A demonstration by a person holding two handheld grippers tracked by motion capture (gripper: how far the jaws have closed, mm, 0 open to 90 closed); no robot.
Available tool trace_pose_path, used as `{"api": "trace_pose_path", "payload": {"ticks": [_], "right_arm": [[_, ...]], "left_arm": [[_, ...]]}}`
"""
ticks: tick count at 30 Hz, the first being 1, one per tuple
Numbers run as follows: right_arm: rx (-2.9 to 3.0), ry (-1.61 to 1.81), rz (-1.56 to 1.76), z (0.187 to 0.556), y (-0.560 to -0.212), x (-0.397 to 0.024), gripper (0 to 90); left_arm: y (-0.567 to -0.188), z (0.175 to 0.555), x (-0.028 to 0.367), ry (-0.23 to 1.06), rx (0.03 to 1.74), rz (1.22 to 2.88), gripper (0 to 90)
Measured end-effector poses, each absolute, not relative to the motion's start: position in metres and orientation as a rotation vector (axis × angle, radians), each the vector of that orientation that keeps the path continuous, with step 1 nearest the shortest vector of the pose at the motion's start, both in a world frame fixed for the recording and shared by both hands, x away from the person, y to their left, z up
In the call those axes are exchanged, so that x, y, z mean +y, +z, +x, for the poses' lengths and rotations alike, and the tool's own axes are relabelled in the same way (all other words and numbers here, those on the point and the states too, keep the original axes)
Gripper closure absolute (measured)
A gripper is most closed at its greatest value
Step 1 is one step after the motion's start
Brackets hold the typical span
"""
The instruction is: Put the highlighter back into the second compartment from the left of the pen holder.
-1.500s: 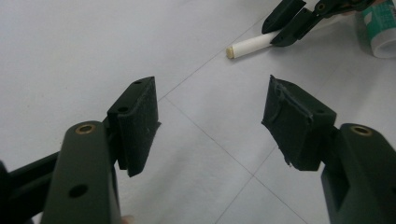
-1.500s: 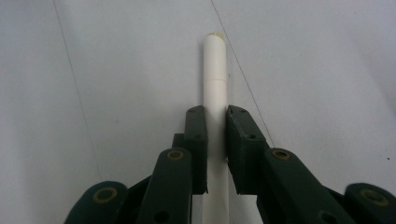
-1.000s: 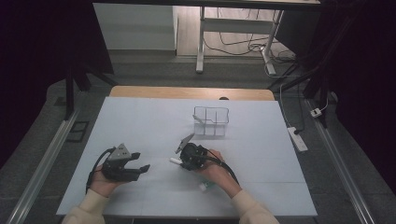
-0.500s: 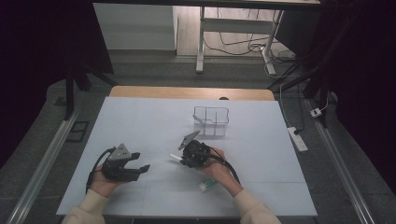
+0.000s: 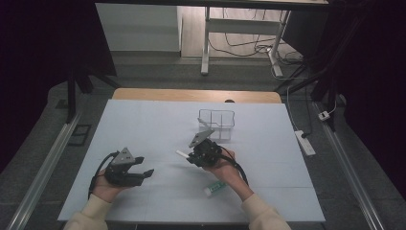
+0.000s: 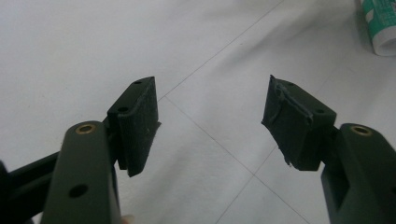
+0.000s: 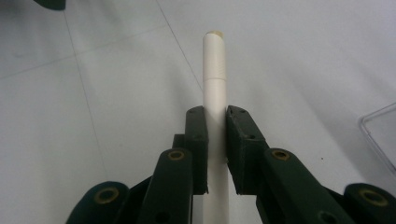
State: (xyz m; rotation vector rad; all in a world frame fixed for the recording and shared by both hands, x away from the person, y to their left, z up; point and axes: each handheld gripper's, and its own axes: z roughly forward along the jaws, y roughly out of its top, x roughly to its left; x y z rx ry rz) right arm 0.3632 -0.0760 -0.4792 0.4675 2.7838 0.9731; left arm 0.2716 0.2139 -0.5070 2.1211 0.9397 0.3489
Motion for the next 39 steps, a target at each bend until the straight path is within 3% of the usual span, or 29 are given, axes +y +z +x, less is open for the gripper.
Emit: {"api": "trace_pose_path", "payload": {"ticks": [39], "right_arm": [[2.664, 1.11, 0.493, 0.36, -0.452, -0.09, 78.5]], "left_arm": [[-0.508, 0.272, 0.211, 0.367, 0.932, 2.145, 34.6]]}}
